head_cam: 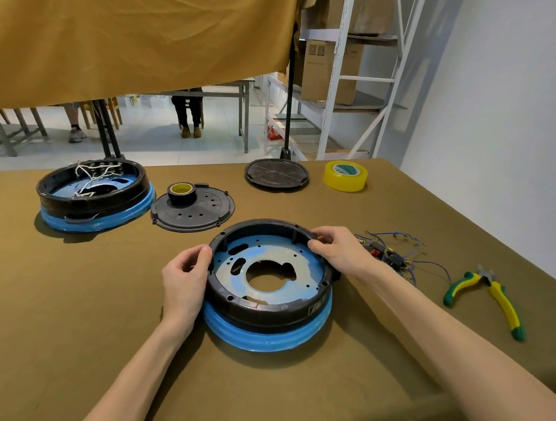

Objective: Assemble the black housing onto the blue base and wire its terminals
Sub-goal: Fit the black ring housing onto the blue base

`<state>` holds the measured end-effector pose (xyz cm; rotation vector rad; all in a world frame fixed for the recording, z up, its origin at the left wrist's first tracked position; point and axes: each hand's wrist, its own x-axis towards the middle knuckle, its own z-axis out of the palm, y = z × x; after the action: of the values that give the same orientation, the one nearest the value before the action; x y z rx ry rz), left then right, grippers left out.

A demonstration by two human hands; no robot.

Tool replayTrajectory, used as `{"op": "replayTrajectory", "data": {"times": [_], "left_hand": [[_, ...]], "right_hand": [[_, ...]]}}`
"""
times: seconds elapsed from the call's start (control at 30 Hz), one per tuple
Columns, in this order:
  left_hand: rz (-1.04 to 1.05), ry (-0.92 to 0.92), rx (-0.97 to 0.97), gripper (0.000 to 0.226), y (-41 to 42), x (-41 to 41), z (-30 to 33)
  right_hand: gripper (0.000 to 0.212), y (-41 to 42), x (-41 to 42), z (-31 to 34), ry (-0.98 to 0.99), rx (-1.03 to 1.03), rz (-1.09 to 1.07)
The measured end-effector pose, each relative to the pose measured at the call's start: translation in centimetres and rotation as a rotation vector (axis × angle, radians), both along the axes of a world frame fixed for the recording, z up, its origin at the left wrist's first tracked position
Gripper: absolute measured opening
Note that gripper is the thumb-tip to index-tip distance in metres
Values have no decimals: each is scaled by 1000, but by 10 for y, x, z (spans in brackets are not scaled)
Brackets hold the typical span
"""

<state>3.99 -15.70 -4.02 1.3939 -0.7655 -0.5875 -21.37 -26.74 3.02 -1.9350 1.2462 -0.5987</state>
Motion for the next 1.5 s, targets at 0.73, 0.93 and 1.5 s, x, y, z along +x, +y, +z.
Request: {"op": "replayTrajectory", "data": {"times": [0.73,0.93,1.5], "left_hand": [[-51,-125,17,30,4,3,3],[-85,-191,21,29,2,7,4],[-85,-186,-3,31,-4,7,5]], "right_hand": [[22,4,-2,-6,-34,125,-19],[28,2,-2,-7,109,-41,-3],[29,-4,2,-8,113,-100,-60]]}}
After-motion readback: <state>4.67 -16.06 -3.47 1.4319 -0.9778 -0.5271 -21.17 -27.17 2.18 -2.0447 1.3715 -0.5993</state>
